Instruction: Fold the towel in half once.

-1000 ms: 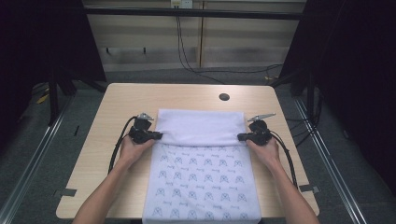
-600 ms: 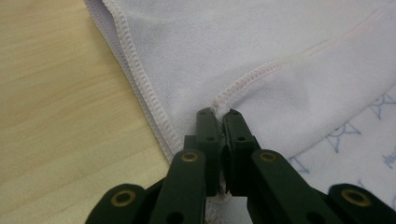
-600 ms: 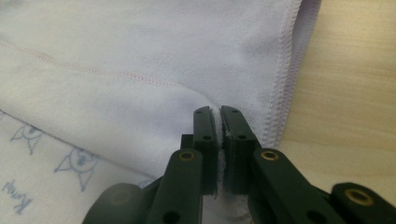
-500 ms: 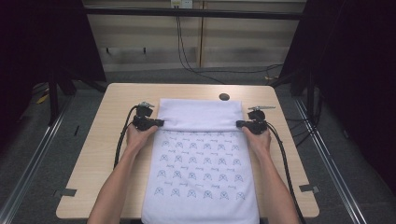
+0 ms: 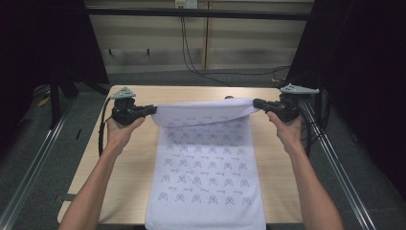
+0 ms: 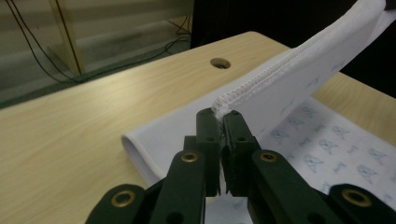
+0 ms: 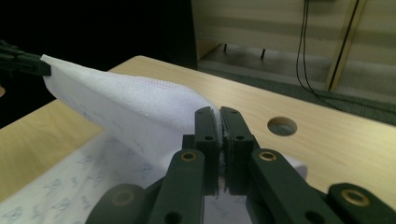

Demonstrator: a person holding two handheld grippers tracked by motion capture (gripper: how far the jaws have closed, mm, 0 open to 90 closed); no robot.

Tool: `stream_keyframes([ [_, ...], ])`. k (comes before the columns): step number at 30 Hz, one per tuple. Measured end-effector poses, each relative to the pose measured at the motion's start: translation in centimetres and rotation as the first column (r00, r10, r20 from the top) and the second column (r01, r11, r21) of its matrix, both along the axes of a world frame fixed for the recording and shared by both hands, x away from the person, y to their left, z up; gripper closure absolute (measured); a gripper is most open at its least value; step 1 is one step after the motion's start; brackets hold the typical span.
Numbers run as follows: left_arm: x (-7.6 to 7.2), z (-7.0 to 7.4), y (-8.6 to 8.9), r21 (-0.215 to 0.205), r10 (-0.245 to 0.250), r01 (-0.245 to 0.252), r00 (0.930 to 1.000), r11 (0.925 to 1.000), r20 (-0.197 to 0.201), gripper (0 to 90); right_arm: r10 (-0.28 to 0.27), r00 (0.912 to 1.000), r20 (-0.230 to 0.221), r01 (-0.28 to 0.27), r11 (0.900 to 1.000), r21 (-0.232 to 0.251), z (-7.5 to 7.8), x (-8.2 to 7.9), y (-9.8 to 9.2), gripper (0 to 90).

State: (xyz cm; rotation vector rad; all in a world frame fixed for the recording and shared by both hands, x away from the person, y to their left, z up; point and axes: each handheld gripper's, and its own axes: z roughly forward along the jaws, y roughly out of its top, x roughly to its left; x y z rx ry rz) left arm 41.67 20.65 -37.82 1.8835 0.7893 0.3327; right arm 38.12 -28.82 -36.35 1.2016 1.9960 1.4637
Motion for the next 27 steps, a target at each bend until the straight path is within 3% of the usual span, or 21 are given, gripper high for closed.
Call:
stream_keyframes([
  [3, -2.0, 1.6, 0.1, 0.017, -0.014, 0.013, 0.9989, 0.9998, 0.045, 86.9, 0.015, 0.9990, 0.042, -0.015, 1.000, -0.006, 2.1, -1.9, 0.0, 86.8],
  [11, -5.6, 6.7, 1.4, -0.037, -0.013, 0.019, 0.9854, 0.9991, 0.170, 87.0, 0.103, 0.9860, 0.131, -0.095, 0.993, -0.073, 6.3, -7.4, 0.8, 86.8],
  [13, -6.4, 7.5, 1.5, -0.063, -0.027, 0.039, 0.9836, 0.9973, 0.179, 87.0, 0.126, 0.9817, 0.143, -0.117, 0.991, -0.072, 6.9, -9.0, 1.0, 86.8],
  [15, -7.4, 7.6, 1.5, -0.062, -0.044, 0.056, 0.9825, 0.9965, 0.181, 87.0, 0.145, 0.9784, 0.147, -0.135, 0.988, -0.076, 7.0, -10.8, 1.1, 86.8],
  [18, -9.3, 6.2, 1.8, -0.052, -0.088, 0.098, 0.9819, 0.9938, 0.168, 86.9, 0.174, 0.9801, 0.095, -0.167, 0.983, -0.076, 5.3, -13.3, 1.2, 86.7],
  [21, -11.3, 3.4, 2.0, -0.035, -0.131, 0.135, 0.9857, 0.9902, 0.106, 87.0, 0.192, 0.9810, 0.029, -0.188, 0.976, -0.109, 2.8, -15.1, 1.2, 86.7],
  [24, -13.5, 0.4, 2.4, -0.047, -0.183, 0.185, 0.9823, 0.9816, 0.038, 86.9, 0.198, 0.9799, -0.022, -0.199, 0.974, -0.108, -0.2, -16.8, 0.9, 86.6],
  [26, -14.9, -1.6, 2.7, -0.048, -0.209, 0.208, 0.9779, 0.9770, -0.011, 86.8, 0.215, 0.9742, -0.068, -0.220, 0.973, -0.074, -2.4, -17.9, 0.7, 86.4],
  [27, -15.8, -2.7, 2.9, -0.048, -0.225, 0.223, 0.9736, 0.9736, -0.040, 86.8, 0.226, 0.9702, -0.088, -0.233, 0.969, -0.084, -3.4, -18.4, 0.7, 86.3],
])
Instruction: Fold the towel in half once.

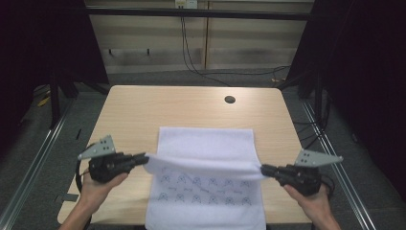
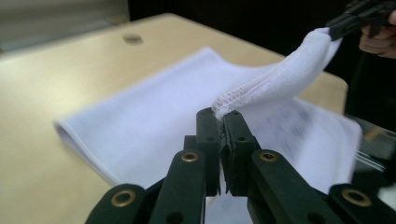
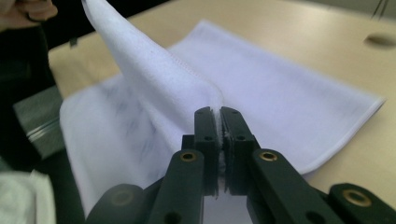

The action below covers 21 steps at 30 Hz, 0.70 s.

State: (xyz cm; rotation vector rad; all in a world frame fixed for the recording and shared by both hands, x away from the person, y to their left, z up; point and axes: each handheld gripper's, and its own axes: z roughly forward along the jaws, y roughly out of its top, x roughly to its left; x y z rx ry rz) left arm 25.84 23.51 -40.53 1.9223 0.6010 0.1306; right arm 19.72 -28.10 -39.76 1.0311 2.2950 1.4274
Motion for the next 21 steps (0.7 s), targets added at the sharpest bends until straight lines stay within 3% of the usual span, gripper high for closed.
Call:
stream_keyframes([
  [3, -1.6, -1.9, 0.4, 0.052, -0.040, 0.043, 0.9979, 0.9977, -0.051, 86.7, 0.026, 0.9982, -0.053, -0.027, 0.999, -0.022, -2.6, -1.8, 0.1, 85.4],
  [5, -2.6, -3.0, 0.6, 0.060, -0.075, 0.080, 0.9932, 0.9950, -0.090, 86.5, 0.052, 0.9940, -0.096, -0.054, 0.998, -0.023, -4.0, -2.8, 0.3, 84.6],
  [9, -4.0, -5.2, 0.8, 0.067, -0.115, 0.126, 0.9820, 0.9897, -0.149, 85.3, 0.101, 0.9779, -0.183, -0.124, 0.985, -0.116, -6.2, -4.4, 1.0, 80.8],
  [11, -4.6, -5.6, 0.8, 0.110, -0.165, 0.182, 0.9744, 0.9770, -0.153, 85.3, 0.111, 0.9709, -0.212, -0.141, 0.981, -0.131, -6.8, -5.1, 1.2, 80.6],
  [12, -4.8, -5.7, 0.8, 0.113, -0.179, 0.199, 0.9696, 0.9735, -0.167, 85.4, 0.115, 0.9734, -0.199, -0.148, 0.976, -0.162, -6.8, -5.4, 1.3, 80.4],
  [15, -5.1, -5.6, 1.2, 0.103, -0.221, 0.241, 0.9588, 0.9650, -0.179, 83.5, 0.172, 0.9655, -0.195, -0.199, 0.971, -0.131, -6.3, -6.1, 1.3, 72.5],
  [16, -5.2, -5.4, 1.4, 0.078, -0.242, 0.260, 0.9522, 0.9626, -0.187, 80.9, 0.187, 0.9614, -0.202, -0.214, 0.969, -0.121, -6.2, -6.3, 1.3, 71.2],
  [18, -5.4, -5.1, 1.6, 0.062, -0.254, 0.268, 0.9507, 0.9613, -0.178, 79.6, 0.210, 0.9544, -0.212, -0.234, 0.967, -0.098, -6.0, -6.8, 1.2, 70.5],
  [19, -5.5, -4.9, 1.7, 0.053, -0.274, 0.288, 0.9447, 0.9563, -0.180, 77.3, 0.233, 0.9476, -0.218, -0.255, 0.964, -0.078, -6.0, -7.0, 1.2, 69.0],
  [20, -5.7, -4.7, 1.7, 0.060, -0.278, 0.292, 0.9452, 0.9547, -0.172, 75.3, 0.253, 0.9409, -0.225, -0.276, 0.958, -0.075, -5.9, -7.3, 1.2, 68.2],
  [21, -5.7, -4.6, 1.8, 0.064, -0.276, 0.291, 0.9455, 0.9547, -0.172, 73.7, 0.238, 0.9489, -0.207, -0.261, 0.961, -0.089, -5.7, -7.5, 1.3, 67.9],
])
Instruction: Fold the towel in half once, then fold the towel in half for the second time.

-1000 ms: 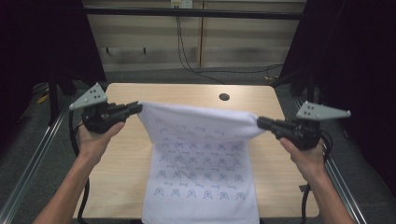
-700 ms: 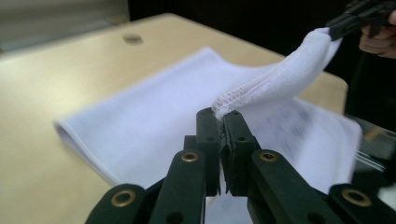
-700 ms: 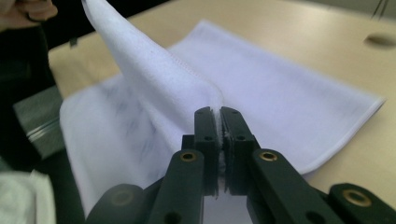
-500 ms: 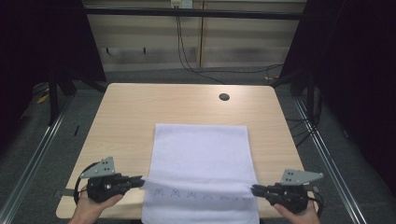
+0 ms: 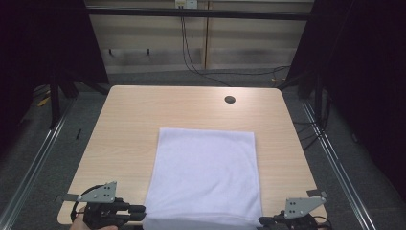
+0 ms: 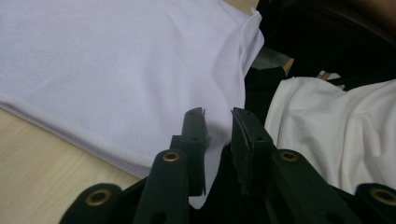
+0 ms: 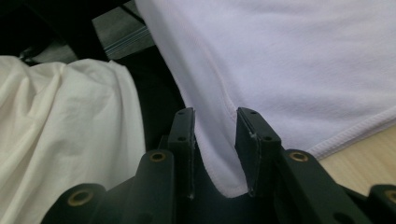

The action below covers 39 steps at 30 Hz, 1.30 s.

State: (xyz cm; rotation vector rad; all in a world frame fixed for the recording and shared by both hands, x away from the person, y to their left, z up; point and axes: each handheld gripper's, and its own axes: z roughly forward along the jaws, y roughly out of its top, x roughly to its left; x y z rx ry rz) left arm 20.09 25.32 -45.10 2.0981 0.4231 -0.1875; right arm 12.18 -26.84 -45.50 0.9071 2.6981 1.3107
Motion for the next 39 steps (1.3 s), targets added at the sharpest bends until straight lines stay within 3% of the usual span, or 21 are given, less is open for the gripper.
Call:
stream_keyframes([
  [2, 0.1, 0.2, 0.3, -0.019, -0.013, 0.013, 0.9999, 0.9997, -0.005, 72.8, -0.002, 1.0000, 0.010, 0.002, 1.000, 0.029, 0.4, -0.1, 0.0, 67.9],
  [4, 0.6, 0.3, 0.2, -0.019, 0.006, -0.005, 1.0000, 0.9998, 0.001, 71.5, -0.040, 0.9988, 0.028, 0.039, 0.998, 0.041, 0.6, 0.3, -0.1, 68.2],
  [6, 1.9, -0.1, -0.5, -0.021, 0.038, -0.038, 0.9993, 0.9990, -0.003, 71.9, -0.074, 0.9958, 0.054, 0.073, 0.997, 0.016, 0.6, 1.3, -0.1, 68.2],
  [8, 3.6, -0.5, -1.4, -0.029, 0.075, -0.076, 0.9970, 0.9967, -0.020, 70.9, -0.116, 0.9919, 0.051, 0.114, 0.993, 0.040, 0.4, 2.7, -0.3, 67.6],
  [10, 5.6, -1.0, -2.6, -0.010, 0.114, -0.114, 0.9933, 0.9934, -0.019, 70.5, -0.130, 0.9901, 0.053, 0.128, 0.991, 0.032, 0.2, 4.5, -0.2, 67.1],
  [11, 6.7, -1.3, -3.2, 0.001, 0.126, -0.127, 0.9913, 0.9920, -0.038, 70.7, -0.139, 0.9892, 0.046, 0.138, 0.990, 0.033, 0.2, 5.3, -0.1, 66.1],
  [14, 9.9, -2.2, -4.7, 0.050, 0.204, -0.201, 0.9780, 0.9783, -0.045, 72.0, -0.157, 0.9861, 0.055, 0.156, 0.988, 0.010, -0.2, 8.8, 0.6, 64.3],
  [16, 11.9, -2.6, -5.5, 0.098, 0.210, -0.208, 0.9776, 0.9732, -0.011, 72.8, -0.168, 0.9855, 0.022, 0.168, 0.986, 0.005, -0.9, 11.2, 1.0, 64.8],
  [18, 13.7, -3.3, -6.0, 0.119, 0.202, -0.197, 0.9792, 0.9730, -0.024, 72.8, -0.154, 0.9877, 0.027, 0.155, 0.986, -0.064, -1.5, 13.0, 1.6, 64.2],
  [19, 14.3, -3.6, -6.2, 0.126, 0.223, -0.221, 0.9747, 0.9671, -0.006, 71.7, -0.172, 0.9849, 0.021, 0.173, 0.983, -0.067, -1.8, 13.6, 1.8, 63.4],
  [21, 15.5, -4.3, -6.7, 0.166, 0.236, -0.232, 0.9717, 0.9585, -0.008, 70.7, -0.189, 0.9818, 0.017, 0.190, 0.980, -0.068, -2.1, 14.6, 2.1, 63.1],
  [23, 16.0, -5.0, -6.8, 0.171, 0.266, -0.262, 0.9640, 0.9498, -0.002, 71.6, -0.212, 0.9769, 0.027, 0.213, 0.974, -0.080, -2.3, 15.4, 2.4, 62.7],
  [24, 15.9, -5.0, -6.8, 0.169, 0.260, -0.260, 0.9653, 0.9508, 0.018, 72.5, -0.223, 0.9743, 0.035, 0.225, 0.970, -0.087, -2.3, 15.9, 2.5, 62.4],
  [26, 15.7, -4.9, -6.8, 0.178, 0.255, -0.253, 0.9670, 0.9510, 0.012, 72.2, -0.237, 0.9705, 0.044, 0.240, 0.965, -0.104, -2.5, 16.9, 2.5, 62.1],
  [33, 14.7, -4.8, -6.7, 0.203, 0.251, -0.258, 0.9662, 0.9448, 0.057, 76.6, -0.242, 0.9697, 0.034, 0.244, 0.958, -0.151, -3.4, 19.4, 2.7, 62.3],
  [35, 14.0, -4.8, -6.4, 0.203, 0.253, -0.257, 0.9665, 0.9449, 0.045, 77.3, -0.250, 0.9676, 0.036, 0.252, 0.951, -0.178, -3.7, 19.5, 2.9, 61.3],
  [36, 13.6, -4.9, -6.2, 0.192, 0.248, -0.248, 0.9684, 0.9496, 0.021, 77.6, -0.248, 0.9681, 0.036, 0.251, 0.953, -0.173, -3.9, 19.4, 3.0, 60.3],
  [39, 12.4, -4.8, -5.8, 0.198, 0.243, -0.240, 0.9699, 0.9502, 0.010, 78.6, -0.241, 0.9697, 0.039, 0.244, 0.953, -0.180, -3.9, 19.0, 3.4, 59.4],
])
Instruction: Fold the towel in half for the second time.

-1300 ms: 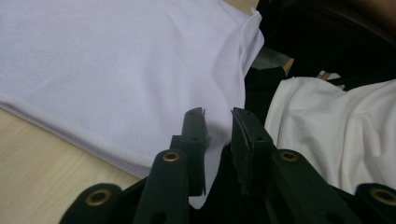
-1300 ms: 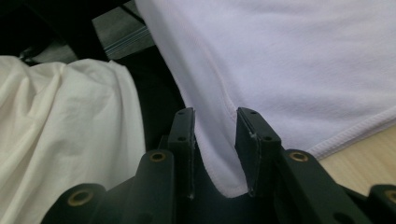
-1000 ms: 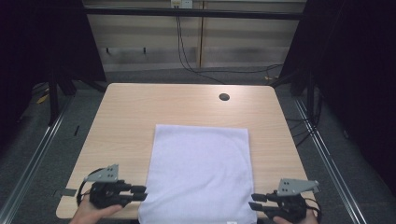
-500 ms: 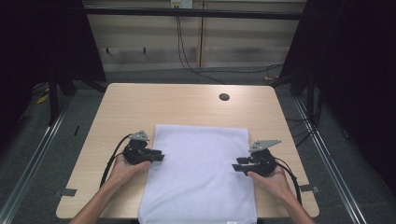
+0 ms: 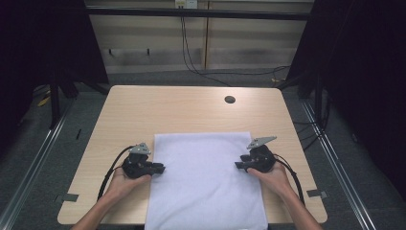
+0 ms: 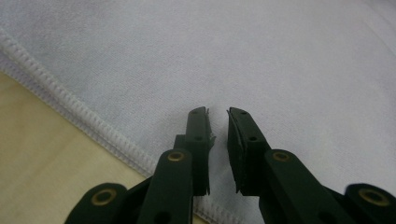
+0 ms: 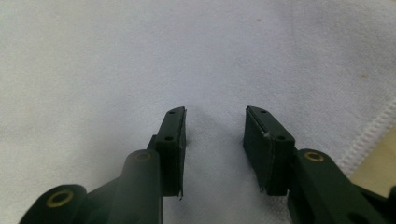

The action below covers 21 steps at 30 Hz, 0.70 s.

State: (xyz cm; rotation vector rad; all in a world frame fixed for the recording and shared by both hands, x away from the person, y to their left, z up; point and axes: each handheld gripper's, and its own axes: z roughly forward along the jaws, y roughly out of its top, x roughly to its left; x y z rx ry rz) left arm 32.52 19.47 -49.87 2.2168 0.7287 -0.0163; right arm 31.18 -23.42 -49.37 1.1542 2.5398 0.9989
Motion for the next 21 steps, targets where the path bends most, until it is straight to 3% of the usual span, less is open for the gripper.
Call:
stream_keyframes([
  [3, -1.5, 0.1, 0.2, 0.013, -0.033, 0.033, 0.9994, 0.9994, 0.009, 78.0, 0.014, 0.9999, -0.006, -0.013, 1.000, 0.010, 0.0, -1.0, 0.1, 59.8],
  [11, -4.6, 0.4, 0.5, -0.001, -0.090, 0.090, 0.9948, 0.9960, -0.048, 71.9, 0.082, 0.9960, -0.036, -0.082, 0.997, -0.007, 0.4, -4.4, 0.0, 59.9],
  [13, -5.0, 0.6, 0.3, 0.008, -0.109, 0.110, 0.9934, 0.9939, -0.036, 69.8, 0.089, 0.9953, -0.040, -0.089, 0.996, 0.000, 0.4, -5.5, -0.3, 58.8],
  [15, -4.8, 1.1, 0.3, -0.011, -0.103, 0.103, 0.9942, 0.9946, -0.031, 68.5, 0.090, 0.9951, -0.039, -0.090, 0.996, -0.002, 0.5, -6.2, -0.4, 56.7],
  [17, -3.9, 1.7, 0.6, -0.026, -0.063, 0.063, 0.9980, 0.9977, 0.008, 65.4, 0.090, 0.9957, -0.020, -0.090, 0.996, -0.003, 0.7, -6.4, -0.4, 56.2],
  [21, -1.2, 2.3, 1.6, -0.059, 0.012, -0.010, 0.9991, 0.9982, 0.039, 63.2, 0.037, 0.9981, 0.048, -0.039, 0.999, 0.029, 1.9, -4.7, -1.7, 56.8],
])
